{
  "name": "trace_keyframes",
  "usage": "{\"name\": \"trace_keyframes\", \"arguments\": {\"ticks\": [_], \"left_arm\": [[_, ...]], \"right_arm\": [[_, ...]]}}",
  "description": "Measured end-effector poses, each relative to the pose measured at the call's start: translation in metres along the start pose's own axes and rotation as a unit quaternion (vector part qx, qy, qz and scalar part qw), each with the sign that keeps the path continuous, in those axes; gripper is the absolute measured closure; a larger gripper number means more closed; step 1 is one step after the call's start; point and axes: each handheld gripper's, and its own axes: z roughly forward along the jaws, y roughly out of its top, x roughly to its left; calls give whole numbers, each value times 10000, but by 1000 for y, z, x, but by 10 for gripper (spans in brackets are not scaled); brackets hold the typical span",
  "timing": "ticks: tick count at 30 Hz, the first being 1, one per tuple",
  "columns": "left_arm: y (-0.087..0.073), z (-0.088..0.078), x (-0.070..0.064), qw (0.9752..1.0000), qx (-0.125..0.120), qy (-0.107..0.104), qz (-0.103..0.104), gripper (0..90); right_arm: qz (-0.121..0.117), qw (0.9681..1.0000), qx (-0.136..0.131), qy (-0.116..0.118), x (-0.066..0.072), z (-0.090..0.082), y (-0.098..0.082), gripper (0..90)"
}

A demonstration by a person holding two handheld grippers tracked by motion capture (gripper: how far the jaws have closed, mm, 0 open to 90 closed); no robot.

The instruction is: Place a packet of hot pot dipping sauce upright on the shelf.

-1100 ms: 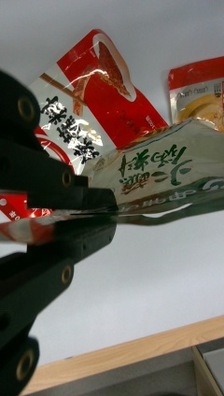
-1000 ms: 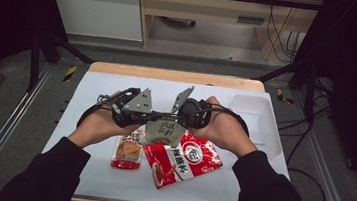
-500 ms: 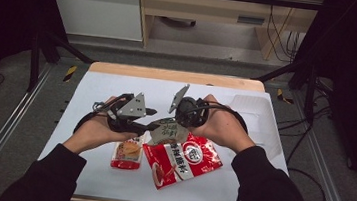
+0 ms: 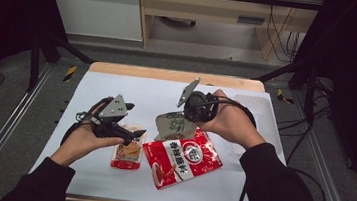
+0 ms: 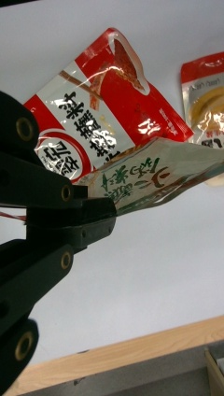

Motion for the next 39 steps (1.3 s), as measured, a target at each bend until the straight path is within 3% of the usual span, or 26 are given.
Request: {"name": "trace_keyframes", "arguments": {"ticks": [3,8,15,19,23,31,35,39], "left_arm": [[-14,-3,4,9995,34,300,-102,111],[-34,-10,13,9982,-23,414,-425,108],[-60,-22,18,9952,-45,715,-660,103],[-76,-31,23,9910,-59,1094,-776,120],[-95,-37,27,9852,-103,1325,-1080,109],[-123,-45,21,9823,149,1405,-1228,81],[-131,-43,18,9813,121,1440,-1268,64],[-130,-45,20,9799,-72,1485,-1331,52]], "right_arm": [[76,9999,-70,-77,-5,-6,-1,900],[137,9997,-143,-129,-6,-16,0,900],[230,9990,-296,-231,-12,-35,-7,900],[285,9985,-316,-349,-16,-49,-11,900],[321,9974,-335,-551,-23,-66,-14,900],[568,9947,-400,-758,-36,-93,-34,900],[623,9943,-341,-800,-39,-97,-45,900],[733,9927,-379,-876,-40,-105,-58,900]]}}
